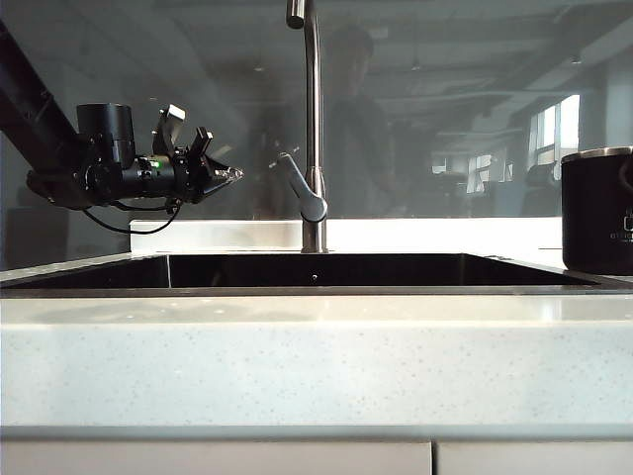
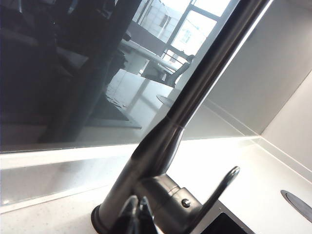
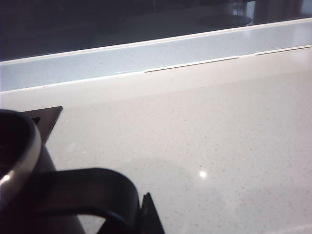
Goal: Pick up the mug next to the sink, go to the faucet to get some water, pour the water into the sink, and finally put the mug back to its place.
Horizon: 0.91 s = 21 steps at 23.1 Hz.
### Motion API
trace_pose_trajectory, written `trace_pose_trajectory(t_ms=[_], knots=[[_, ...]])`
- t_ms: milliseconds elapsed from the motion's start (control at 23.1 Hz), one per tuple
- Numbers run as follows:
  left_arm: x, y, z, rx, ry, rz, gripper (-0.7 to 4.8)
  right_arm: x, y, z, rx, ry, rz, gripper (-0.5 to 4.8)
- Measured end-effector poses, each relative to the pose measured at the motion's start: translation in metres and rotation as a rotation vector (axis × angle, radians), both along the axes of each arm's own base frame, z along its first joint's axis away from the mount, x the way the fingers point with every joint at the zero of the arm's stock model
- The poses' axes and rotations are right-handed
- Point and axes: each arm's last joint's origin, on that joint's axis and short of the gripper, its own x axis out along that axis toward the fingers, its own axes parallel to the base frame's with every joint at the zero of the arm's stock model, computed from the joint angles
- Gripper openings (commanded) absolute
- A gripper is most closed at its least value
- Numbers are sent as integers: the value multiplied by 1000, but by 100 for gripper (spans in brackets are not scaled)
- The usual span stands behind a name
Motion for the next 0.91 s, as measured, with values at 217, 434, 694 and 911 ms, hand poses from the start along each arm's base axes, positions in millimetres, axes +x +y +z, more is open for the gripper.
trace_pose_trajectory(t_ms=[217,434,694,911], knots=[[0,0,0,0,0,0,-5,0,0,0,1,1,16,-1],[0,0,0,0,0,0,-5,0,1,0,1,1,27,66],[0,0,0,0,0,0,-5,0,1,-3,6,29,31,109],[0,0,0,0,0,0,-6,0,1,-3,5,28,30,115]])
